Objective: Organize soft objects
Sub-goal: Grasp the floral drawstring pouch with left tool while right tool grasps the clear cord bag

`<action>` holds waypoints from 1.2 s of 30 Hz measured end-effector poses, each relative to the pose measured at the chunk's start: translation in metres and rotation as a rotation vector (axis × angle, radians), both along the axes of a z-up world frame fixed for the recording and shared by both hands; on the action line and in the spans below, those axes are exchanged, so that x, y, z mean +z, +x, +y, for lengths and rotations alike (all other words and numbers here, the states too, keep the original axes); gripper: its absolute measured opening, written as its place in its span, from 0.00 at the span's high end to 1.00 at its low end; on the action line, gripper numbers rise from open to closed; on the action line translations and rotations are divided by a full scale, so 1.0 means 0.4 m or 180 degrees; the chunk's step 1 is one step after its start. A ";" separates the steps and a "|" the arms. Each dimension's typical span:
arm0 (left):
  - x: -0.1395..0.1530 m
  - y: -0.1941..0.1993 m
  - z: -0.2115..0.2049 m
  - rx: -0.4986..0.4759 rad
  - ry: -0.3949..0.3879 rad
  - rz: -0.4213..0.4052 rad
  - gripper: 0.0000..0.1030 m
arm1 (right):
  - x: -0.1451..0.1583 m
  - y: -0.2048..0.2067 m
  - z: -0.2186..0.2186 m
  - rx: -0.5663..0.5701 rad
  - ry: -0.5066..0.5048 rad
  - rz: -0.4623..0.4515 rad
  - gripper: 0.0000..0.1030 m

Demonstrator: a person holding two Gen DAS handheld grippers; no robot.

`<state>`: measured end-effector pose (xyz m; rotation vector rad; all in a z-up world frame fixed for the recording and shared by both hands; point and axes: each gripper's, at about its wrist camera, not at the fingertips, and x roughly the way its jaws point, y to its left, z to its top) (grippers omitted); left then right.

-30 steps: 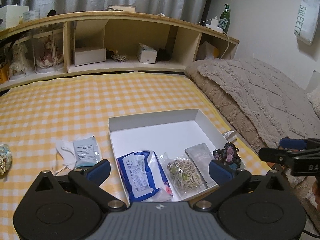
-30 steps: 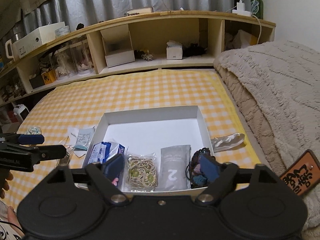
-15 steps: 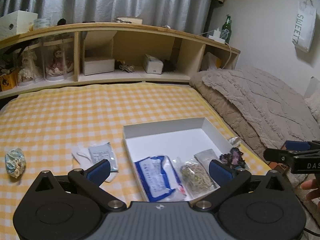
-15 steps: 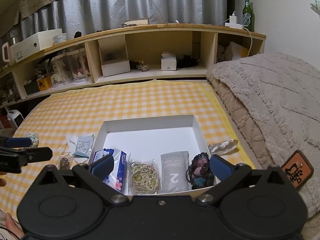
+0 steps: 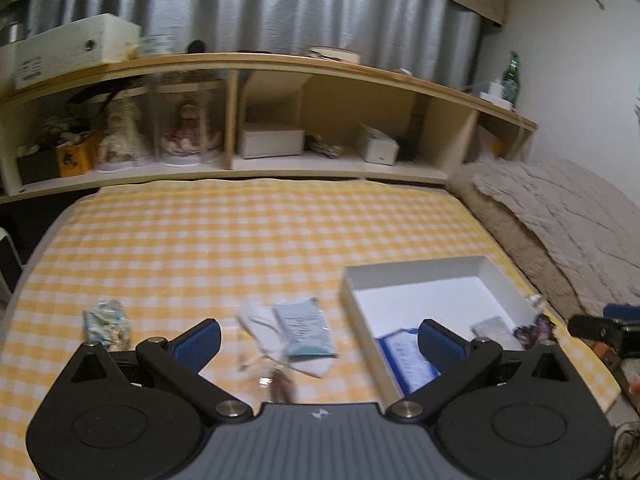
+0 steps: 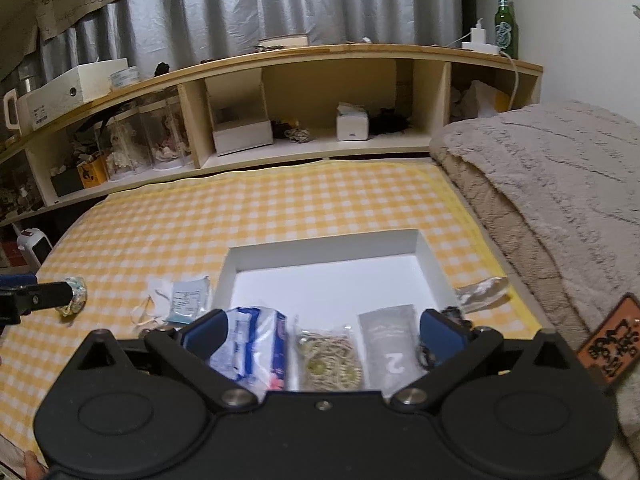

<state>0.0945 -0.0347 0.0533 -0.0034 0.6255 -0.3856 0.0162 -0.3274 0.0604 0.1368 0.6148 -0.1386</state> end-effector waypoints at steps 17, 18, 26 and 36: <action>-0.070 0.186 0.291 0.0721 -0.0022 0.0111 0.00 | -0.077 0.150 0.240 0.0438 0.0335 -0.0142 0.00; -0.076 0.202 0.305 0.0776 -0.0021 0.0112 0.00 | -0.083 0.160 0.255 0.0400 0.0338 -0.0168 0.00; -0.154 0.321 0.381 0.1080 0.0020 0.0243 0.00 | -0.165 0.232 0.358 0.0418 0.0332 -0.0237 0.00; -0.260 0.429 0.432 0.1250 0.0047 0.0438 0.00 | -0.298 0.288 0.433 0.0814 0.0683 0.0106 0.00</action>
